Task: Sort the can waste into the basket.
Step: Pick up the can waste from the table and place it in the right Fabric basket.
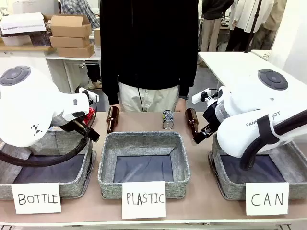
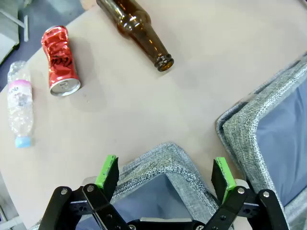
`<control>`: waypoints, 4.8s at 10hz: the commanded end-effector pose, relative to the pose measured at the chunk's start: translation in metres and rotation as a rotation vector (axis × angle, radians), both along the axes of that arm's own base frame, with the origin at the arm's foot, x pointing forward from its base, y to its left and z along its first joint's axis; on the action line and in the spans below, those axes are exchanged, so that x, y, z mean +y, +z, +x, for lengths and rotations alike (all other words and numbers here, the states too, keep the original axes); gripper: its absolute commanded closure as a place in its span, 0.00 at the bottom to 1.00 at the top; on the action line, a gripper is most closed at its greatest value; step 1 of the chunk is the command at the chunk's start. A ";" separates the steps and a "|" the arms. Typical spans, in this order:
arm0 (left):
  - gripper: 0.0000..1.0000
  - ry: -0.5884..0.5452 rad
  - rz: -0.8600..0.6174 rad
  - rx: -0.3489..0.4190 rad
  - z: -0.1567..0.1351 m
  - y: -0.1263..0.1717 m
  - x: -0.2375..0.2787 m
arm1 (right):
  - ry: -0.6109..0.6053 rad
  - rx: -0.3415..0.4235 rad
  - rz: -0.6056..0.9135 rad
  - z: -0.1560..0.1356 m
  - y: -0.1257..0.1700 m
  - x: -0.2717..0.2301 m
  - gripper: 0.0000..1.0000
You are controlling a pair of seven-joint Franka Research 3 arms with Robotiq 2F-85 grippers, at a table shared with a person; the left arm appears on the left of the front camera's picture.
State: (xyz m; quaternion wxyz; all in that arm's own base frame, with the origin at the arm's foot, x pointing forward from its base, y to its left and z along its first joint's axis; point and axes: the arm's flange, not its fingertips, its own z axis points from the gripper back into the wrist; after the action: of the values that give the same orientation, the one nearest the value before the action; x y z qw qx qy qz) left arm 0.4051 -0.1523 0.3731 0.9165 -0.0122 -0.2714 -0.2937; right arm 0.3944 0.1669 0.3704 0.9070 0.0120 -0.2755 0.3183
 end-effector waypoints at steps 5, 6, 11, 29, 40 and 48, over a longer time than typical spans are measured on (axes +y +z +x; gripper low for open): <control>0.00 0.000 0.000 0.000 0.000 0.000 0.000 | 0.000 0.000 0.000 0.000 0.000 0.000 0.00; 0.00 0.000 0.000 0.000 0.000 0.000 0.000 | 0.000 0.000 0.000 0.000 0.000 0.000 0.00; 0.00 0.000 0.000 0.000 0.000 0.000 0.000 | 0.021 -0.058 0.030 0.001 0.029 -0.001 0.00; 0.00 0.284 -1.627 0.314 -0.078 0.126 0.181 | -0.537 0.518 1.695 -0.078 0.143 -0.229 0.00; 0.00 0.333 -0.850 0.336 0.033 0.152 0.151 | -0.389 0.570 1.364 -0.076 0.153 -0.249 0.00; 0.00 0.289 -0.799 0.254 0.027 0.178 0.159 | -0.389 0.570 1.364 -0.076 0.153 -0.249 0.00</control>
State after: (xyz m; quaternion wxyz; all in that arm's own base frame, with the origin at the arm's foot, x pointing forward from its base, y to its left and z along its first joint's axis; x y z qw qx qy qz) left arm 0.4723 -0.0182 0.5248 0.9089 -0.3509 -0.2243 -0.0187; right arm 0.3159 -0.0797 0.5217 0.7754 0.6004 -0.1564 -0.1175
